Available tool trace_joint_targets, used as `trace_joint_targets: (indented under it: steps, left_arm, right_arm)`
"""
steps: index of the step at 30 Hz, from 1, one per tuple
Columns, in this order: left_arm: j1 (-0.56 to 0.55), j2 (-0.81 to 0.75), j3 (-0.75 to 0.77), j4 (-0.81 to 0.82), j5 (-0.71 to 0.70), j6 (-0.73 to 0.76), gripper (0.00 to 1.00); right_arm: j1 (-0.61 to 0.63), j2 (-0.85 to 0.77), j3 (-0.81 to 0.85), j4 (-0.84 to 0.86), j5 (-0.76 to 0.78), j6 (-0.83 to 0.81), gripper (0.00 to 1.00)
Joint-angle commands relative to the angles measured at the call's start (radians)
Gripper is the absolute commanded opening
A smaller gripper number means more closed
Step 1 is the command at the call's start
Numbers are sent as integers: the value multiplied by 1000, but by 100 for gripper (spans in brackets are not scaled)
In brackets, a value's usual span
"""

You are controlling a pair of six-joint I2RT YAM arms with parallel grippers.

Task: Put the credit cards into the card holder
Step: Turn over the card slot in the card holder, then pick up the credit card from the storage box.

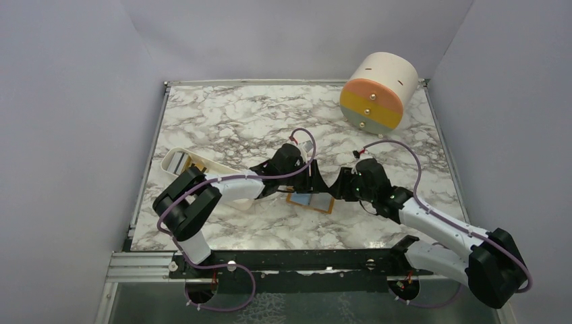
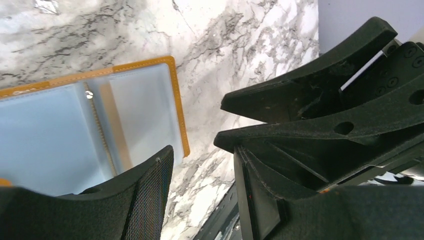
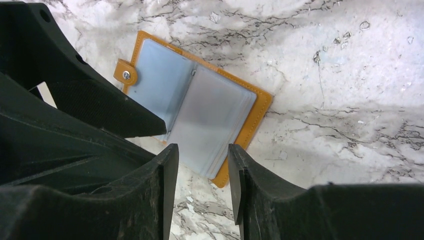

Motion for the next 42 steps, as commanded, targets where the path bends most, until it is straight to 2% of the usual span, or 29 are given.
trace_joint_targets:
  steps: [1,8,15,21,25,31,39,42]
  left_arm:
    - [-1,-37,49,-91,-92,80,50]
    - [64,-136,144,-393,-269,295,50]
    - [233,-311,165,-634,-423,488,50]
    - [350,-440,155,-773,-585,647,49]
    - [449,-481,146,-799,-631,740,48]
    - [616,-487,134,-806,-594,826,48]
    - [759,-533,115,-755,-599,980,50]
    - [780,-552,75,-699,-617,1021,52]
  right_arm:
    - [4,-3,27,-27,2,36,42]
    - [4,93,36,6,-28,93,42]
    - [4,231,60,30,-4,37,42]
    - [3,317,90,32,51,-45,31]
    - [4,327,78,76,73,-80,27]
    - [4,358,90,102,49,-114,22]
    - [4,312,88,110,27,-146,23]
    - [4,311,100,99,24,-149,30]
